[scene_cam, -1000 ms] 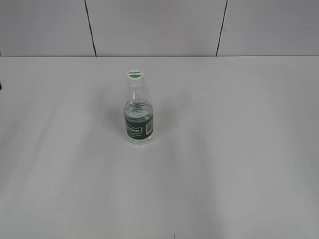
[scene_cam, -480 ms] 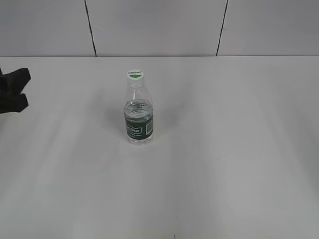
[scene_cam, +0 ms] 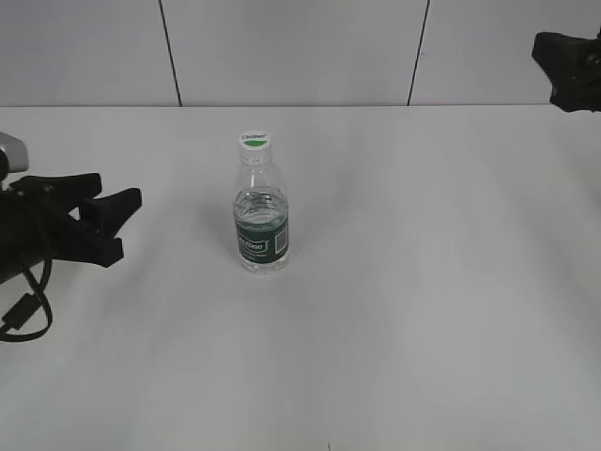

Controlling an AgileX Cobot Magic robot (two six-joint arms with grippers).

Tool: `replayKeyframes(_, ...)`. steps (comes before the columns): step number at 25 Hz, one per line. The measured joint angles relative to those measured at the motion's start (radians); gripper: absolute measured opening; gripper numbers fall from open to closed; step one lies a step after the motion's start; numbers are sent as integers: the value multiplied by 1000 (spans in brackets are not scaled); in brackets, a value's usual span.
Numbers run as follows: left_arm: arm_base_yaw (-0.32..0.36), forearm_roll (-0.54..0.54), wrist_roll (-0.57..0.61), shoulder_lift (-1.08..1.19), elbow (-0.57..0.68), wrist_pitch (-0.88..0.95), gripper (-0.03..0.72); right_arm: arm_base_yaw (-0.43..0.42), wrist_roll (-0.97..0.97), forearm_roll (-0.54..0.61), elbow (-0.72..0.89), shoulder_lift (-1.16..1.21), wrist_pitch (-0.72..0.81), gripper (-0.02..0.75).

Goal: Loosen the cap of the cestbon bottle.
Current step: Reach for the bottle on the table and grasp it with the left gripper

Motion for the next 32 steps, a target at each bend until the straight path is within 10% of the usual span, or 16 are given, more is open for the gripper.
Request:
replayKeyframes(9,0,300,-12,142,-187,8,421,0,56,-124,-64,100,-21,552)
replayKeyframes(19,88,825,-290,343,-476,-62,512,0,80,-172,-68,169,-101,552)
replayKeyframes(32,46,978,-413,451,-669,-75,601,0,225,-328,-159,199,-104,552)
